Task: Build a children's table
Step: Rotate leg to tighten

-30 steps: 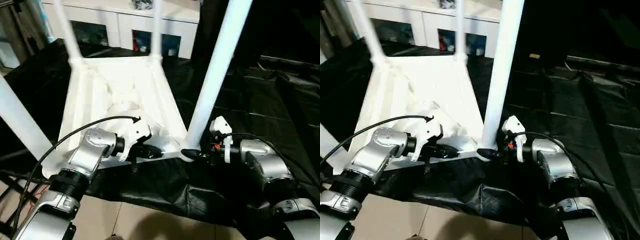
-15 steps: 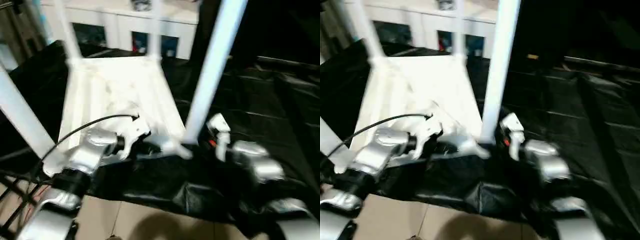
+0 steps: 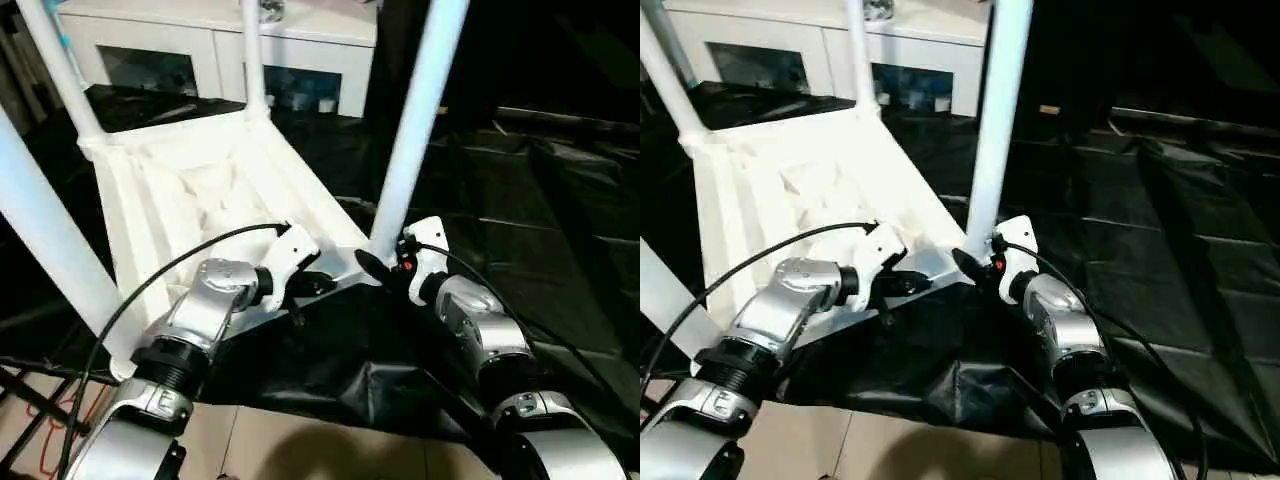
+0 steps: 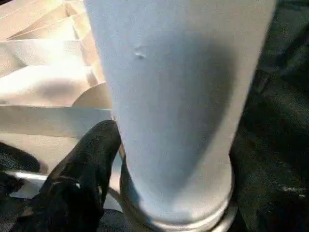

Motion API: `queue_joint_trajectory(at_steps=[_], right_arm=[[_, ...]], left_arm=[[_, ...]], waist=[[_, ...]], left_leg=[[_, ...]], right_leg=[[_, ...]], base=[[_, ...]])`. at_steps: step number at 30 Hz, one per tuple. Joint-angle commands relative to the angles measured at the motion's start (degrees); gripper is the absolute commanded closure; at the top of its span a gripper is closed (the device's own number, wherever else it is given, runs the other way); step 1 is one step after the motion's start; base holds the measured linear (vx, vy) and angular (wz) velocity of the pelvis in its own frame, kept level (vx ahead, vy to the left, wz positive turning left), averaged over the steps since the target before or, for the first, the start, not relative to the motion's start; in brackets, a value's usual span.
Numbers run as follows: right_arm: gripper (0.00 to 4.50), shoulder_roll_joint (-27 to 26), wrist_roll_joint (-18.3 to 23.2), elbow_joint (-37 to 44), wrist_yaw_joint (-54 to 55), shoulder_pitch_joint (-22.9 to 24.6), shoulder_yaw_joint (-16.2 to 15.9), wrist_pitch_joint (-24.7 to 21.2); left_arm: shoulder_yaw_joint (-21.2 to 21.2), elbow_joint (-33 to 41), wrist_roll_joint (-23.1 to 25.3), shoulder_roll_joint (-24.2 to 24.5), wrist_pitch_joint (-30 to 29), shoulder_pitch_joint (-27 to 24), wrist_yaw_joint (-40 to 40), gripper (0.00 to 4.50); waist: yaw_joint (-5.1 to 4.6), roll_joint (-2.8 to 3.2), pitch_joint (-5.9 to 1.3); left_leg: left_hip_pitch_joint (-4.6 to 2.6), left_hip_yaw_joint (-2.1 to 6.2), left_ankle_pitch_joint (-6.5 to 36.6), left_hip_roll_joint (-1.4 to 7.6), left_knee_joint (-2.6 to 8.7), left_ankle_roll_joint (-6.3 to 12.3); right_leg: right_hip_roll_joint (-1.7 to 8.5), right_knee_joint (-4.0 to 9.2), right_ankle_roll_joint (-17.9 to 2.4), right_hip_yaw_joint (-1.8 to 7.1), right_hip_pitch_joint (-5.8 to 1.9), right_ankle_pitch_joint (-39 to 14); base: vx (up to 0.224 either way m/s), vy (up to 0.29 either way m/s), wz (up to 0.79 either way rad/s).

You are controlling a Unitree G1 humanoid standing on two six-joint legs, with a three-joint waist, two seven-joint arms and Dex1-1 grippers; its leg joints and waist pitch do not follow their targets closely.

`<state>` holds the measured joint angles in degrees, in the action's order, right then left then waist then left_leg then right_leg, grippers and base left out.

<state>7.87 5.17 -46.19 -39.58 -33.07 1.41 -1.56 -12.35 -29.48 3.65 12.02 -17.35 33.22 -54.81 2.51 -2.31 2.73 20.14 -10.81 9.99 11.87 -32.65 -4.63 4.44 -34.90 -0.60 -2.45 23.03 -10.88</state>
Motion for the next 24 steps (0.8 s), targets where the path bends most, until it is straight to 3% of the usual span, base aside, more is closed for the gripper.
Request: queue_joint_trajectory(at_steps=[1, 5, 8, 13, 19, 24], right_arm=[[0.62, -1.81, -0.22, 0.68, -7.66, 0.95, -5.67, -0.39], [0.62, 0.94, 0.6, 2.6, -14.88, 1.46, -7.11, 0.44], [0.62, 3.29, 1.96, 4.4, -22.26, 1.96, -7.82, -0.92], [0.92, 6.16, 2.73, 6.14, -30.75, 2.95, -9.32, -2.9], [1.33, 7.21, 3.5, 7.87, -34.79, 3.83, -10.22, -4.9], [1.74, 7.05, 3.82, 8.81, -35.8, 4.35, -10.3, -6.09]], left_arm=[[-3.65, 1.86, -2.07, -1.91, 1.81, -0.34, -3.55, 4.5], [-4.0, 2.34, -2.25, 0.15, 2.12, -0.75, -6.22, 4.5], [-4.01, 1.64, -1.98, 2.2, 3.02, -0.63, -8.3, 4.5], [-3.06, -1.11, -1.45, 4.97, 5.72, 0.33, -10.83, 4.5], [-3.01, -3.05, -1.81, 6.26, 6.72, 1.19, -12.35, 4.5], [-3.11, -3.65, -1.76, 6.32, 7.21, 1.47, -13.03, 4.5]], waist=[[0.21, 0.38, -3.32], [0.31, 0.27, -3.53], [0.68, 0.12, -3.33], [1.54, 0.19, -3.06], [2.45, 0.15, -3.12], [2.62, 0.14, -3.19]], left_leg=[[0.17, 0.47, 14.11, 1.19, 3.62, 2.19], [0.3, 0.22, 10.8, 1.08, 3.21, 3.81], [0.1, 0.18, 11.34, 1.25, 3.23, 4.79], [-0.22, 0.06, 13.74, 1.55, 3.48, 3.14], [-0.3, -0.02, 12.91, 1.57, 3.47, 2.44], [-0.28, 0.01, 12.4, 1.57, 3.48, 2.14]], right_leg=[[2.9, 4.43, -12.26, 2.0, -2.62, -10.46], [2.83, 3.75, -14.28, 2.0, -2.94, -4.06], [2.91, 3.9, -14.63, 1.95, -2.87, -5.39], [2.86, 4.22, -13.67, 1.91, -2.63, -10.43], [3.04, 4.11, -12.84, 2.01, -2.5, -11.01], [3.07, 3.99, -12.98, 1.96, -2.54, -10.0]], base=[[0.0, 0.0, 0.0], [0.0, 0.0, 0.0], [0.0, 0.0, 0.0], [0.0, 0.0, 0.0], [0.0, 0.0, 0.0], [0.0, 0.0, 0.0]])
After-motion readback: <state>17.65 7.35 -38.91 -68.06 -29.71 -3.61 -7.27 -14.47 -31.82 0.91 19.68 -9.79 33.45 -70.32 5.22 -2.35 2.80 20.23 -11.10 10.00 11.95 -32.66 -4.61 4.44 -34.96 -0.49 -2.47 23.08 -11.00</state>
